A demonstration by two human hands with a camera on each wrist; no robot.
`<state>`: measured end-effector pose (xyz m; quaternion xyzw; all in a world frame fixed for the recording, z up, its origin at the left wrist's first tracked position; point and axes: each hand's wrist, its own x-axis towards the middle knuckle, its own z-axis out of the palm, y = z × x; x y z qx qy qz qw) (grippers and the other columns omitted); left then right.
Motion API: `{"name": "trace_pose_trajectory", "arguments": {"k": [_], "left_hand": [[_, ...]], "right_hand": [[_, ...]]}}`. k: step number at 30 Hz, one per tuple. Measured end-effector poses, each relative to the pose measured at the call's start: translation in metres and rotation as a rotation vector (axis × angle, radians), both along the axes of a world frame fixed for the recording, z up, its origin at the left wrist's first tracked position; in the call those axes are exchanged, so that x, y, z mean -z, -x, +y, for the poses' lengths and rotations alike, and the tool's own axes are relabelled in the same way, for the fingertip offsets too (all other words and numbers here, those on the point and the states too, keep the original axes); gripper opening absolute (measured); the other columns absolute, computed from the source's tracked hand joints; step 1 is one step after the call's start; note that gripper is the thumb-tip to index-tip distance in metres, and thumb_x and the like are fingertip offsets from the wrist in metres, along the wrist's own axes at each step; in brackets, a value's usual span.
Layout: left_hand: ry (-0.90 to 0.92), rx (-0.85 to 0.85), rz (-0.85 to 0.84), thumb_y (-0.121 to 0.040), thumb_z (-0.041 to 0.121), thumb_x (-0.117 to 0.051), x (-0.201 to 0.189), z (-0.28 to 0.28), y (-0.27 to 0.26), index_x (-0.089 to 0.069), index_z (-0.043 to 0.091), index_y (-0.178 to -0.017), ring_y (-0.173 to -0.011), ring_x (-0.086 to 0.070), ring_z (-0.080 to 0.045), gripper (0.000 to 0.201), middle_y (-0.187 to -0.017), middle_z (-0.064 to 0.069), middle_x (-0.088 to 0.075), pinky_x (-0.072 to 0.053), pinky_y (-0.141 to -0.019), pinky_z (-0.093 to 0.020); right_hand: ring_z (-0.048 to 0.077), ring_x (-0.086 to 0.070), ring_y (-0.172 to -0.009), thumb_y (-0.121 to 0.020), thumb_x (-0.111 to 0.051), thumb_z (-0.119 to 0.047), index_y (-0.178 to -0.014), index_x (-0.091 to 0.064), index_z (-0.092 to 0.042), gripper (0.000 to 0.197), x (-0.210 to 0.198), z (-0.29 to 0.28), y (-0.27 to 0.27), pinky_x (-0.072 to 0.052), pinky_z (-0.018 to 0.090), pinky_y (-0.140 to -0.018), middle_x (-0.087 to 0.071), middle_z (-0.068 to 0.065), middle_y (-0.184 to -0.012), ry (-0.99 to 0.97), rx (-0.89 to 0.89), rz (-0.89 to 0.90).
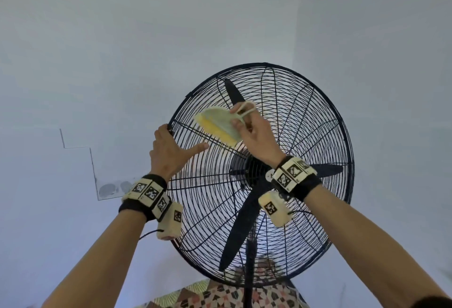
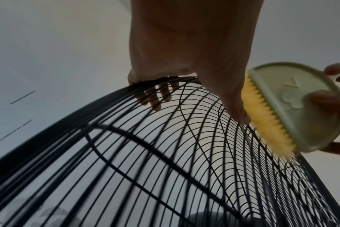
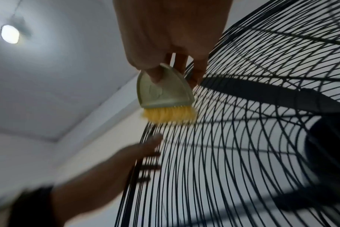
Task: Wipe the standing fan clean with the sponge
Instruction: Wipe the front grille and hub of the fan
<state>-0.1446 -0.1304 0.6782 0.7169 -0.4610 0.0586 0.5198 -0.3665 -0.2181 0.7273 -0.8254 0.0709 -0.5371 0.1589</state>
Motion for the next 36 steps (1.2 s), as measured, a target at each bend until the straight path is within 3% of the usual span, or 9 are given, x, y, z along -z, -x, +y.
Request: {"name": "trace_pose_trajectory", "arguments": {"k": [4, 7, 10, 16, 22, 27, 29, 32, 36], "left_hand": [[0.012, 0.001, 0.005, -0.047, 0.101, -0.067, 0.004, 0.003, -0.003, -0.028, 0.012, -0.15, -0.129, -0.051, -0.03, 0.141, -0.144, -0.007, -0.043, -0.049, -0.103, -0.061], [0.006, 0.0, 0.009, -0.045, 0.103, -0.064, 0.005, 0.001, -0.002, -0.028, 0.011, -0.151, -0.13, -0.05, -0.029, 0.144, -0.145, -0.007, -0.043, -0.048, -0.104, -0.061], [-0.006, -0.007, -0.002, -0.044, 0.104, -0.061, 0.002, 0.0, -0.001, -0.028, 0.009, -0.151, -0.131, -0.05, -0.031, 0.147, -0.146, -0.009, -0.042, -0.048, -0.104, -0.061], [-0.015, -0.001, 0.009, -0.044, 0.104, -0.061, 0.003, 0.005, -0.002, -0.027, 0.01, -0.151, -0.13, -0.049, -0.03, 0.146, -0.146, -0.007, -0.042, -0.048, -0.104, -0.061], [-0.025, -0.001, 0.017, -0.042, 0.105, -0.061, 0.0, 0.004, 0.0, -0.029, 0.009, -0.151, -0.13, -0.05, -0.031, 0.148, -0.145, -0.009, -0.043, -0.047, -0.104, -0.061], [-0.077, -0.076, -0.063, -0.066, 0.085, -0.073, -0.005, 0.005, 0.007, -0.019, 0.006, -0.158, -0.143, -0.034, -0.039, 0.133, -0.157, -0.017, -0.033, -0.032, -0.115, -0.064], [-0.091, -0.116, -0.139, -0.073, 0.076, -0.074, -0.007, 0.002, 0.019, -0.006, 0.008, -0.162, -0.146, -0.026, -0.042, 0.131, -0.16, -0.022, -0.023, -0.027, -0.116, -0.065], [-0.105, -0.173, -0.151, -0.063, 0.087, -0.071, -0.007, -0.007, 0.033, -0.001, 0.021, -0.163, -0.142, -0.027, -0.044, 0.139, -0.158, -0.024, -0.02, -0.029, -0.112, -0.063], [-0.117, -0.215, -0.128, -0.055, 0.089, -0.073, -0.008, -0.012, 0.033, -0.004, 0.024, -0.163, -0.138, -0.03, -0.045, 0.144, -0.155, -0.026, -0.022, -0.032, -0.109, -0.061]], "right_hand": [[0.017, -0.074, -0.09, -0.108, -0.051, -0.02, -0.12, -0.051, -0.026, 0.013, -0.021, -0.022, 0.02, -0.061, 0.052, -0.052, -0.068, -0.005, -0.11, -0.134, 0.062, -0.324], [0.028, -0.074, -0.084, -0.107, -0.05, -0.03, -0.119, -0.05, -0.033, 0.013, -0.001, -0.023, 0.014, -0.057, 0.054, -0.045, -0.07, -0.001, -0.109, -0.053, 0.095, -0.183], [0.023, -0.075, -0.082, -0.107, -0.051, -0.031, -0.12, -0.049, -0.035, 0.013, 0.013, -0.012, 0.001, -0.059, 0.049, -0.047, -0.069, 0.0, -0.113, -0.037, 0.024, 0.073], [0.008, -0.072, -0.102, -0.107, -0.053, -0.015, -0.117, -0.049, -0.025, 0.014, -0.026, -0.018, 0.024, -0.064, 0.042, -0.058, -0.064, -0.001, -0.124, -0.192, -0.008, -0.29], [0.018, -0.073, -0.104, -0.107, -0.053, -0.02, -0.119, -0.051, -0.023, 0.012, 0.012, -0.007, 0.006, -0.064, 0.043, -0.057, -0.063, 0.0, -0.127, -0.141, -0.073, 0.049], [0.019, -0.071, -0.109, -0.104, -0.056, -0.01, -0.12, -0.05, -0.016, 0.018, -0.022, -0.013, 0.032, -0.065, 0.047, -0.069, -0.064, 0.01, -0.131, -0.356, -0.145, -0.217], [0.013, -0.072, -0.101, -0.104, -0.056, -0.009, -0.12, -0.049, -0.017, 0.019, -0.023, -0.018, 0.043, -0.064, 0.04, -0.068, -0.067, 0.002, -0.122, -0.389, -0.081, -0.301], [0.011, -0.072, -0.095, -0.106, -0.053, -0.013, -0.123, -0.046, -0.015, 0.018, 0.003, -0.017, 0.038, -0.063, 0.035, -0.061, -0.061, -0.009, -0.118, -0.395, -0.024, -0.201], [0.025, -0.071, -0.111, -0.106, -0.055, -0.019, -0.116, -0.052, -0.025, 0.012, 0.021, -0.01, 0.025, -0.064, 0.047, -0.058, -0.062, 0.006, -0.132, -0.343, -0.142, 0.002]]}}
